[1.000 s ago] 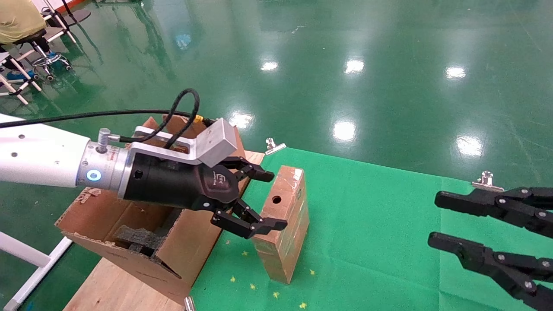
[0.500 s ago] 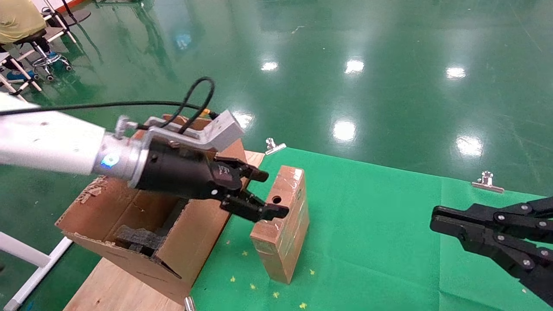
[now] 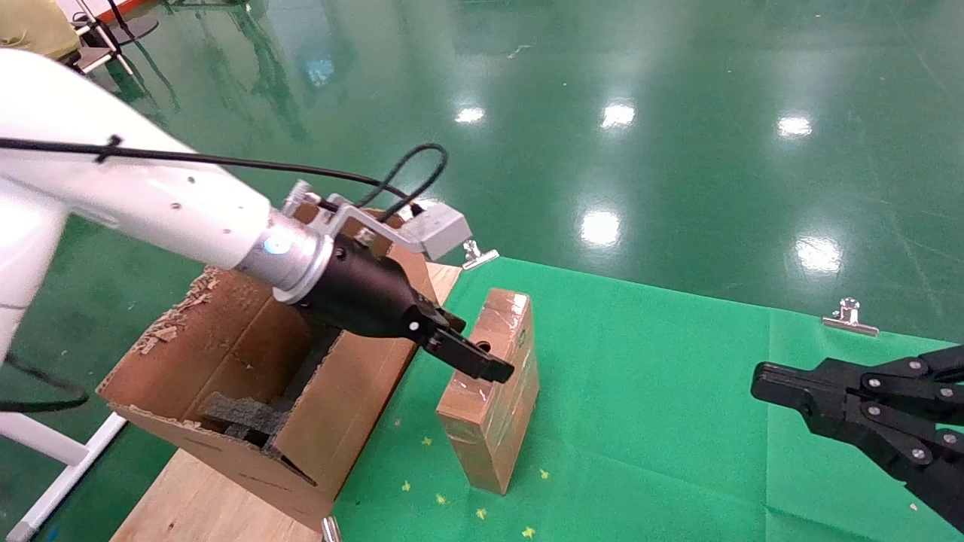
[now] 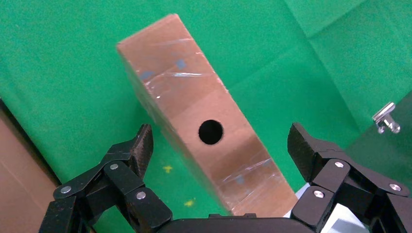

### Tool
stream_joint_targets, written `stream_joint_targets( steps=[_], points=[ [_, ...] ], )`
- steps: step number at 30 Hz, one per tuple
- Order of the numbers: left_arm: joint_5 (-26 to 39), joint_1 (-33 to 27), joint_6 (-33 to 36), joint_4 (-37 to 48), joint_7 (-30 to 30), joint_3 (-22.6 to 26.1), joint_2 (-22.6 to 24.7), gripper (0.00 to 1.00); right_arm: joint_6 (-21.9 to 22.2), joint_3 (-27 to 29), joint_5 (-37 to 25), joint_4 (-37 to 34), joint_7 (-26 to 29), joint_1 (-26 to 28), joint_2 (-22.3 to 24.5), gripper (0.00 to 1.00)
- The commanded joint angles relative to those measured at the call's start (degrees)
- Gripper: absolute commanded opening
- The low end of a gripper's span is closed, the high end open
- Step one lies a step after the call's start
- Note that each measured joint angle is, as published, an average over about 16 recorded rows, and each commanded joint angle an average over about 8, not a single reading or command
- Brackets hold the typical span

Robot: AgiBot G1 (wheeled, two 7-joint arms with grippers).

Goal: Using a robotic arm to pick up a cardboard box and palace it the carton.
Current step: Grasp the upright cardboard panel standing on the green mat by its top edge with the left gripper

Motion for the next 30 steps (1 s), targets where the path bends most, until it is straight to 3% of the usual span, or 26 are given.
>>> stream_joint_targets(
  steps=[1, 3, 8, 9, 11, 15, 17, 30],
  points=[
    [1.0, -0.9, 0.5, 0.1, -1.2, 1.1, 1.2, 1.00, 0.0, 0.0, 0.0, 0.0, 0.0, 0.0, 0.0, 0.00],
    [1.7, -1.3, 0.7, -0.1, -2.0, 2.4, 2.0, 1.00, 0.0, 0.0, 0.0, 0.0, 0.0, 0.0, 0.0, 0.01],
    [3.3, -2.4, 0.7, -1.6, -3.9, 5.6, 3.3, 0.97, 0.0, 0.0, 0.0, 0.0, 0.0, 0.0, 0.0, 0.63],
    [3.6, -2.5, 0.6, -1.9, -4.2, 6.1, 3.5, 0.89, 0.0, 0.0, 0.0, 0.0, 0.0, 0.0, 0.0, 0.75],
    [4.2, -2.9, 0.5, -2.4, -4.7, 7.0, 3.8, 0.65, 0.0, 0.0, 0.0, 0.0, 0.0, 0.0, 0.0, 0.99],
    [4.8, -3.2, 0.2, -2.8, -5.1, 7.7, 4.2, 0.15, 0.0, 0.0, 0.0, 0.0, 0.0, 0.0, 0.0, 1.00],
    [4.9, -3.3, 0.1, -3.0, -5.2, 7.9, 4.3, 0.00, 0.0, 0.0, 0.0, 0.0, 0.0, 0.0, 0.0, 1.00],
    [4.5, -3.0, 0.2, -2.7, -4.9, 7.4, 4.0, 0.00, 0.0, 0.0, 0.0, 0.0, 0.0, 0.0, 0.0, 1.00]
  ],
)
